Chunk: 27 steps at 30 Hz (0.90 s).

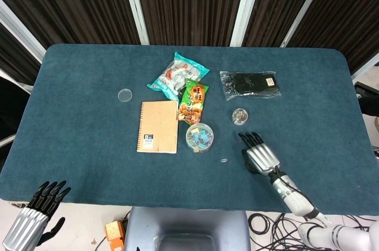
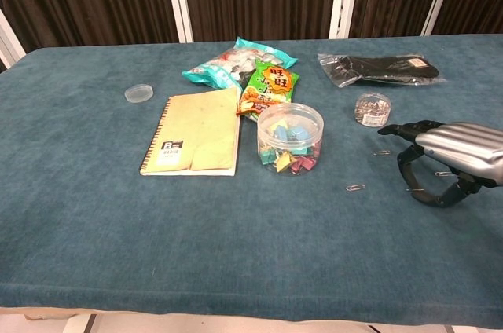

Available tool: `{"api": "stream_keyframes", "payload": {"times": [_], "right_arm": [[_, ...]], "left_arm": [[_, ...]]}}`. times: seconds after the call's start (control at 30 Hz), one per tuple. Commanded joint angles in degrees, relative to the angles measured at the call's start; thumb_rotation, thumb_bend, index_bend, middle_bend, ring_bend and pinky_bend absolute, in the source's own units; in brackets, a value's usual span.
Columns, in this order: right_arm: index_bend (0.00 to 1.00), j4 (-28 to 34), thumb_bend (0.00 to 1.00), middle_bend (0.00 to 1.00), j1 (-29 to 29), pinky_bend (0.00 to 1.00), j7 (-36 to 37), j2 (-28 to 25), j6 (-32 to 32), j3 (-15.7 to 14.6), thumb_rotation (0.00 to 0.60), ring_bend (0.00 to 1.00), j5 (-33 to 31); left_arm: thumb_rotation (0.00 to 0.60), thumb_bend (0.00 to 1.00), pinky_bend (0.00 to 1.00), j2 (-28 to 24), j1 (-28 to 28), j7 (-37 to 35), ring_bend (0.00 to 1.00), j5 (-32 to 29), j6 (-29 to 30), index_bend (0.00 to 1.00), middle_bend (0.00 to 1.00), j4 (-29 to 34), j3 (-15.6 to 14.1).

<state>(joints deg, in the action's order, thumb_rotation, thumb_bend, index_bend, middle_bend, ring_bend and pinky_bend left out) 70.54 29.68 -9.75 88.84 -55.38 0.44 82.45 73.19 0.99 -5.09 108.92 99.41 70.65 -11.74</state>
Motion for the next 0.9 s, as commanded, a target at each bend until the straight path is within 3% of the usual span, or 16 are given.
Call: {"api": "stream_keyframes", "payload": {"times": [0.03, 0.4, 0.67, 0.9], "right_arm": [[0.67, 0.0, 0.42, 0.0, 0.1, 0.0, 0.1, -0.1, 0.0, 0.0, 0.6, 0.0, 0.1], [0.67, 1.1, 0.44, 0.0, 1.0, 0.0, 1.9, -1.5, -0.7, 2.6, 0.6, 0.0, -1.1], [0.67, -0.4, 0.44, 0.0, 5.1, 0.0, -1.8, -1.6, 2.1, 10.2, 0.6, 0.0, -9.2], [0.67, -7.7, 0.44, 0.01, 11.1, 0.0, -8.2, 2.6, 7.3, 16.3, 0.6, 0.0, -19.8]], "left_arm": [[0.6, 0.38, 0.0, 0.0, 0.0, 0.0, 0.0, 0.1, 0.0, 0.0, 0.0, -0.1, 0.0], [0.6, 0.38, 0.0, -0.1, 0.0, -0.3, 0.0, -0.2, -0.2, 0.0, 0.0, 0.0, 0.2], [0.6, 0.38, 0.0, -0.2, -0.3, -0.2, 0.0, -0.6, -0.9, 0.0, 0.0, 0.5, 0.5], [0.6, 0.38, 0.0, -0.1, -0.7, 0.3, 0.0, -1.1, -2.1, 0.0, 0.0, 0.8, 0.7]]}}
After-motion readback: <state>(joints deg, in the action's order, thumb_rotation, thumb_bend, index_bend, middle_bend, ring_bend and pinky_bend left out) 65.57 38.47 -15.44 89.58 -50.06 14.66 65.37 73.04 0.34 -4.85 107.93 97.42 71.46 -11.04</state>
